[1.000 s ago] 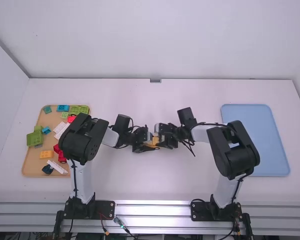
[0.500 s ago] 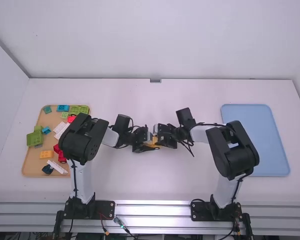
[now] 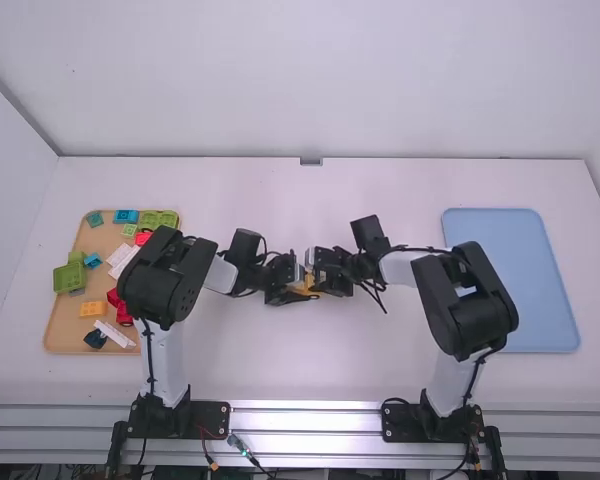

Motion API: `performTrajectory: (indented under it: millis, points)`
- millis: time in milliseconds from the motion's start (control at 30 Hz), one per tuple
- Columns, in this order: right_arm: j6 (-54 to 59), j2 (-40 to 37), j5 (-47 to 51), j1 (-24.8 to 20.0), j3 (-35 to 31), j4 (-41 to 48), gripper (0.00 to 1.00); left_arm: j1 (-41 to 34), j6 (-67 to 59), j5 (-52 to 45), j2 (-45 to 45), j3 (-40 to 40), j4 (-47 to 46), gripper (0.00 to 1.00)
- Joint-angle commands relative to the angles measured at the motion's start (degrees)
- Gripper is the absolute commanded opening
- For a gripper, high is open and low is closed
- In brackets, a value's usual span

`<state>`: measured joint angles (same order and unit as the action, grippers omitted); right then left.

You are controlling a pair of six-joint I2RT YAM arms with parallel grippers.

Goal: Assemble lego blocks to make yellow taxi

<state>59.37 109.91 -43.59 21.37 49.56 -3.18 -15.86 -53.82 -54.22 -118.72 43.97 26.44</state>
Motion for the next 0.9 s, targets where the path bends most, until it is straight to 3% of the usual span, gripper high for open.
performTrajectory:
  millis: [0,167,500,567,600,633,667,867]
  points:
    - [0.3,-0.5,3.0,0.1,0.3,0.5,0.56,-0.3,-0.9,0.7,-1.2,-0.5,-0.5,0.39]
    - [0.6,-0.5,1.1,-0.1,0.7,0.0,0.57,-0.3,-0.8,0.7,-1.2,-0.5,-0.5,0.38]
    - [6.7,-3.9,-13.4,-5.3,2.2,6.2,0.54,-0.3,-0.9,1.0,-1.2,-0.5,-0.5,0.38]
    - [8.8,-4.2,-14.7,-7.2,2.2,8.1,0.33,-0.3,-0.8,1.0,-1.2,-0.5,-0.5,0.38]
    - [8.9,-4.2,-14.7,-7.5,2.2,8.3,0.3,-0.3,-0.9,1.0,-1.2,-0.5,-0.5,0.38]
    - [9.0,-4.1,-14.3,-8.3,2.0,9.2,0.06,-0.3,-0.9,0.9,-1.2,-0.5,-0.5,0.37]
    - [9.0,-4.1,-13.8,-8.6,1.8,9.7,0.0,-0.3,-0.9,0.9,-1.2,-0.5,-0.4,0.37]
    - [7.4,-1.8,-9.9,-7.6,1.1,8.8,0.0,-0.3,-0.9,0.9,-1.2,-0.5,-0.5,0.36]
